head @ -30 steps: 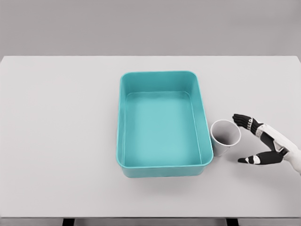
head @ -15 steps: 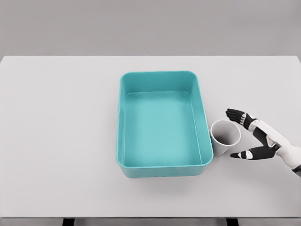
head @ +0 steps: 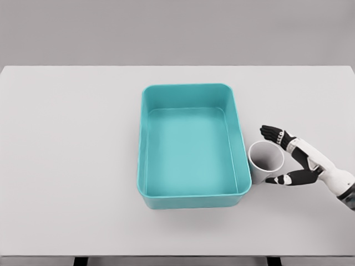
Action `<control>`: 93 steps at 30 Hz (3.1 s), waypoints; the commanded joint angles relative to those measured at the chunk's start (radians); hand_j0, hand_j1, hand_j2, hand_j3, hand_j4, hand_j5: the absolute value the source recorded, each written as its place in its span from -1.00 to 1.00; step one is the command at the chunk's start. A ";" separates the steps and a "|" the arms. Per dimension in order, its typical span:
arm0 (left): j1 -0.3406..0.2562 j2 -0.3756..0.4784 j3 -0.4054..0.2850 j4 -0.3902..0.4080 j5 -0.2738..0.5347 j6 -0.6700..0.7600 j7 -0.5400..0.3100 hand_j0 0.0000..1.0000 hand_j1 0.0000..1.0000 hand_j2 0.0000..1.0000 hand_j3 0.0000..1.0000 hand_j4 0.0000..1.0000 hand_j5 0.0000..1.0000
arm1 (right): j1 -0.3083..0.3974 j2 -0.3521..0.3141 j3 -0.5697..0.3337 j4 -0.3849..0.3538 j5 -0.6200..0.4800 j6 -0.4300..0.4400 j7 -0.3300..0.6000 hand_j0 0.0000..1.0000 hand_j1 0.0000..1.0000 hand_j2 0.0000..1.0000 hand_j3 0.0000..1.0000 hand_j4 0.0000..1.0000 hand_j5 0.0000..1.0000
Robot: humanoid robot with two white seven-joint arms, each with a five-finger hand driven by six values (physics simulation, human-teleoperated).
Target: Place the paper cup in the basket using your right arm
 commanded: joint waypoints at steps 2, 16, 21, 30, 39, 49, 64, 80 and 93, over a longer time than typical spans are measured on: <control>0.000 0.000 0.000 0.000 0.000 0.000 0.000 1.00 1.00 1.00 1.00 1.00 1.00 | -0.006 0.007 0.017 0.002 -0.004 0.000 -0.001 1.00 1.00 1.00 1.00 1.00 1.00; 0.000 0.000 0.000 0.000 0.000 0.000 0.000 1.00 1.00 1.00 1.00 1.00 1.00 | -0.025 0.028 0.043 0.002 0.004 0.000 -0.001 0.98 0.98 0.98 0.98 0.98 0.98; 0.000 0.000 0.000 0.000 0.000 0.000 0.000 1.00 1.00 1.00 1.00 1.00 1.00 | -0.029 0.027 0.043 0.003 0.017 0.000 0.001 0.65 0.65 0.65 0.65 0.65 0.65; 0.000 0.000 0.000 0.000 0.000 0.000 0.000 1.00 1.00 1.00 1.00 1.00 1.00 | -0.031 0.013 0.042 0.003 0.020 0.000 0.001 0.11 0.11 0.11 0.11 0.11 0.11; 0.000 0.000 0.000 0.000 0.000 0.000 0.000 1.00 1.00 1.00 1.00 1.00 1.00 | -0.121 -0.022 0.042 0.008 0.070 0.000 0.001 0.11 0.11 0.11 0.11 0.11 0.11; 0.000 0.000 0.000 0.000 0.000 0.000 0.000 1.00 1.00 1.00 1.00 1.00 1.00 | -0.268 -0.050 0.043 0.008 0.237 0.000 0.001 0.11 0.11 0.11 0.11 0.11 0.11; 0.000 0.000 0.000 0.000 0.000 0.000 0.000 1.00 1.00 1.00 1.00 1.00 1.00 | -0.460 0.010 0.068 -0.007 0.447 0.000 0.002 0.16 0.16 0.16 0.16 0.16 0.16; 0.000 0.000 0.000 0.000 0.000 0.000 0.000 1.00 1.00 1.00 1.00 1.00 1.00 | -0.753 0.149 0.348 0.008 0.541 0.000 0.002 0.21 0.21 0.21 0.21 0.21 0.21; 0.000 0.000 0.000 0.000 0.000 0.000 0.000 1.00 1.00 1.00 1.00 1.00 1.00 | -0.831 0.180 0.416 0.031 0.568 0.000 0.008 1.00 1.00 1.00 1.00 1.00 1.00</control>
